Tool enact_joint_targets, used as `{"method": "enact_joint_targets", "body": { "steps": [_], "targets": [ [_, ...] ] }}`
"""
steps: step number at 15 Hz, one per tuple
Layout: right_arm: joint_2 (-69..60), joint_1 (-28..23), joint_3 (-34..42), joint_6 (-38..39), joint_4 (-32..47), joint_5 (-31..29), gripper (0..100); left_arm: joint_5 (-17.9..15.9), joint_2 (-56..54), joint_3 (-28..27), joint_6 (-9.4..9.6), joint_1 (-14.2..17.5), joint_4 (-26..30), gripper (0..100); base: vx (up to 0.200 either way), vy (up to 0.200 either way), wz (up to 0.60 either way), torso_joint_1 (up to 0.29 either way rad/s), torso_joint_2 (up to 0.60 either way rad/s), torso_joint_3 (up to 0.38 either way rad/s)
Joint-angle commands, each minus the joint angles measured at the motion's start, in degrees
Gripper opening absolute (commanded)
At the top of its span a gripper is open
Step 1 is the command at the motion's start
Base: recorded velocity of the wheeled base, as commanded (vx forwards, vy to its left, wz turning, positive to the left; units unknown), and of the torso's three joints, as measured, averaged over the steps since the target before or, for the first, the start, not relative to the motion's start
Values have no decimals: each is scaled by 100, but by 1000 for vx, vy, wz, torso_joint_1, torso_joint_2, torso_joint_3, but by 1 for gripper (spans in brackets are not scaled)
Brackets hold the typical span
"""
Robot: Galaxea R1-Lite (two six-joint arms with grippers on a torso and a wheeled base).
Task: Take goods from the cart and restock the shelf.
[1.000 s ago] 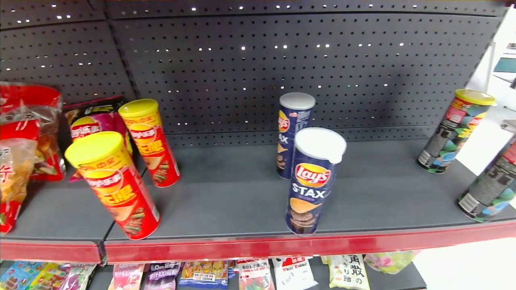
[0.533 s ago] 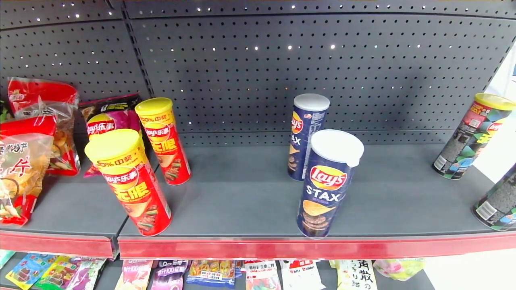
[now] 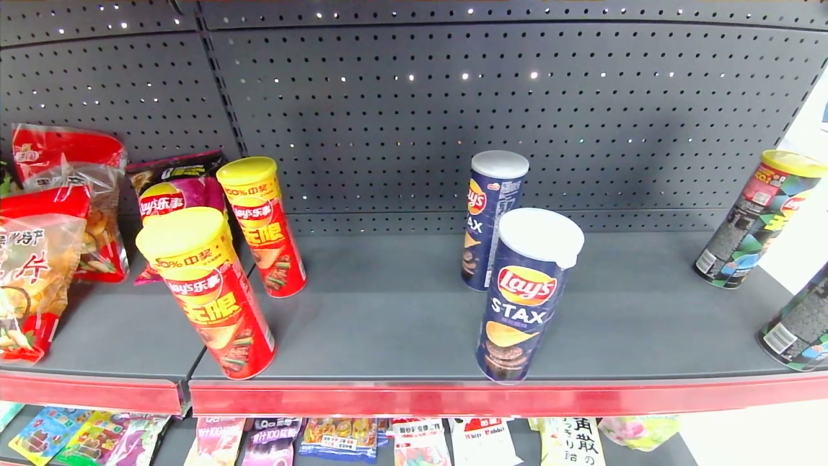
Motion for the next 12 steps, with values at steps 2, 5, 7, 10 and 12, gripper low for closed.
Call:
{"method": "enact_joint_targets", "body": {
  "steps": [2,5,7,10,12],
  "targets": [
    [2266,694,-422,-405,-334,-14,100,1,27,1,5,0,-3,100,0,0,0,0,0,0],
    [3496,870,-492,-397,-1187,-480,100,1,27,1,23,0,-3,100,0,0,0,0,0,0],
    [3936,1107,-484,-361,-1477,-726,100,1,27,1,23,9,-3,100,0,0,0,0,0,0],
    [4384,1424,-501,-194,-1661,-840,100,-17,27,1,49,0,-3,100,0,0,0,0,0,0],
    [4472,1538,-466,-142,-1872,-787,100,-17,27,1,49,0,-3,100,0,0,0,0,0,0]
  ]
}}
